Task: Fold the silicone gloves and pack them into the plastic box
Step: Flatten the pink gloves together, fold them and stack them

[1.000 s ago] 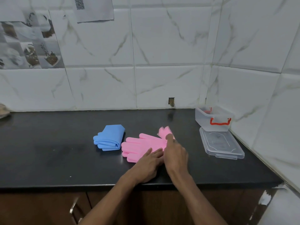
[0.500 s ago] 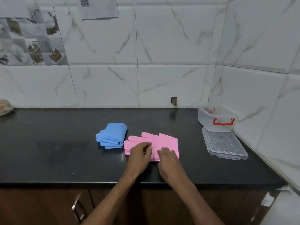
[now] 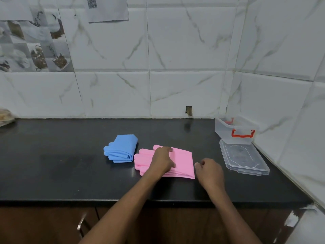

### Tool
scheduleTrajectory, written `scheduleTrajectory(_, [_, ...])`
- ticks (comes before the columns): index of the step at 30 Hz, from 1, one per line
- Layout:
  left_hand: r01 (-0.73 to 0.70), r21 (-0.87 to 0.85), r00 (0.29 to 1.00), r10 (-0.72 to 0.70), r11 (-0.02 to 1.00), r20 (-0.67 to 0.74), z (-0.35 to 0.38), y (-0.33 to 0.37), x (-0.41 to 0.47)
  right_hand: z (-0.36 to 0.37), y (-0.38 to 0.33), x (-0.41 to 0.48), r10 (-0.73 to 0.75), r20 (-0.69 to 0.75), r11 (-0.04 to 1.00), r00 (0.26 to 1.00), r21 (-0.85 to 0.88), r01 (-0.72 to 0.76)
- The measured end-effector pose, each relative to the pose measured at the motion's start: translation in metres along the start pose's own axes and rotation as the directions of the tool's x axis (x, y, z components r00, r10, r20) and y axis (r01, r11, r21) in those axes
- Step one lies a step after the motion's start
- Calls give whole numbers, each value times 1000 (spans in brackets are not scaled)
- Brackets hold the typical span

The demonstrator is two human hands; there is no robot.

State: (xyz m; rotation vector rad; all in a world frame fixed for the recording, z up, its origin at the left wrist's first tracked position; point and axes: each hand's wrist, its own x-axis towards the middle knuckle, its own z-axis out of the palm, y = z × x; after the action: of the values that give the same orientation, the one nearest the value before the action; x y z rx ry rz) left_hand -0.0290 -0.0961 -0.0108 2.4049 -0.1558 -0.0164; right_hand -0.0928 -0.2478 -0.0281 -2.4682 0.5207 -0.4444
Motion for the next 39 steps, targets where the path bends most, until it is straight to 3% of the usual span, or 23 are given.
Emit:
scheduleTrajectory(4, [-30,59,998,33,998,-56,5,-6,-1,7,-12,-2,41,114,997,993,-70,-33])
scheduleTrajectory(7, [-55,320,992,88,946,-90,20,-7,-13,15,-26,-4,83,160,995,984,-66,-73])
scheduleTrajectory(9, [-110,528,981,177,842,-76,30,-11,-23,16,-33,-4,100,179,994,979,36,-108])
scheduleTrajectory(11, [-159,554,969,236,817,-69,34,-16,-27,17,-38,-7,91,185,968,979,215,-131])
scheduleTrajectory(14, [-87,245,992,107,966,-70,18,-15,-20,20,-48,-15,39,141,893,989,439,-98])
scheduleTrajectory(16, [-23,48,1000,23,999,-17,-3,-11,-12,23,-54,-21,-20,73,898,997,441,-14])
scheduleTrajectory(18, [105,-202,989,-81,974,122,-25,-8,-1,26,-64,-26,-122,-28,942,992,311,124])
scheduleTrajectory(20, [325,-418,919,-180,848,351,-45,-9,16,29,-77,-31,-236,-88,963,968,115,245])
scheduleTrajectory(22, [447,-473,847,-191,759,496,-62,-11,30,36,-90,-36,-364,-79,931,928,-69,359])
scheduleTrajectory(24, [472,-449,818,-188,759,543,-71,-13,37,44,-100,-41,-450,-54,885,891,-158,437])
scheduleTrajectory(26, [421,-398,847,-196,815,494,-73,-19,43,53,-104,-42,-492,-54,861,869,-175,477])
scheduleTrajectory(29, [338,-368,928,-242,866,283,-66,-39,49,62,-98,-44,-494,-53,868,868,-72,490])
scheduleTrajectory(32, [392,-497,917,-286,774,277,-61,-59,42,68,-87,-45,-494,13,867,869,77,492])
scheduleTrajectory(35, [389,-615,921,-276,686,275,-57,-65,36,75,-82,-43,-527,216,847,822,51,530])
scheduleTrajectory(37, [241,-544,969,-231,804,89,-52,-60,34,81,-79,-43,-540,305,830,784,38,557])
scheduleTrajectory(39, [44,-295,978,-102,955,-184,-48,-54,30,83,-75,-43,-580,312,791,752,-7,612])
